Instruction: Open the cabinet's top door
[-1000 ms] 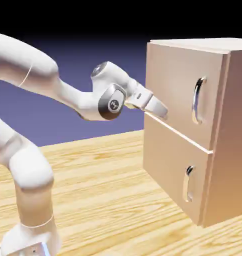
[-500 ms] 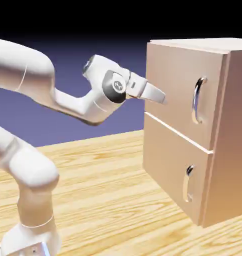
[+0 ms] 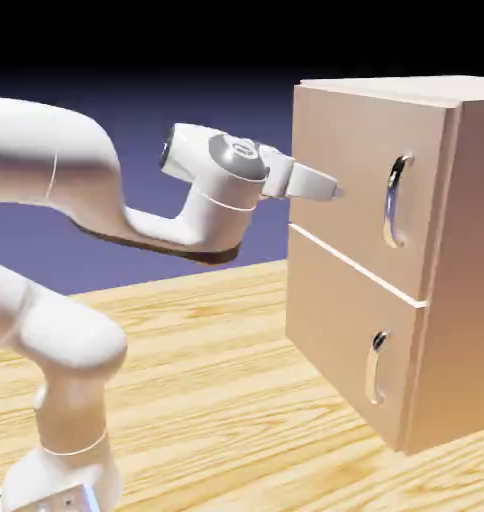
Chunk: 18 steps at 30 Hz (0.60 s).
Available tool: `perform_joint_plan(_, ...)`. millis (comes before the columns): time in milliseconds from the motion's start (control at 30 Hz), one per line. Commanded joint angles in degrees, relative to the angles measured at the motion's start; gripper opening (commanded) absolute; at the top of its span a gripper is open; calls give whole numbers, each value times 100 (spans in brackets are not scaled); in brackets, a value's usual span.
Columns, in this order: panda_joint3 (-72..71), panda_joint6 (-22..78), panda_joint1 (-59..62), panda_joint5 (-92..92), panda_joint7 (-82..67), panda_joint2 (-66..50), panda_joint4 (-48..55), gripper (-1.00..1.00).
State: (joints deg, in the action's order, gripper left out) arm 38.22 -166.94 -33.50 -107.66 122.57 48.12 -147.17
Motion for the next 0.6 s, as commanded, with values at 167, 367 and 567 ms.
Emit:
perform_joint_plan(167,531,98,-456,-1495,1113,215,192,0)
perform_joint_plan(367,1062,196,-911,-2990,2225,429,384,0)
perform_joint_plan(567,1592,295,-1367,-4486,3338,644,576,0)
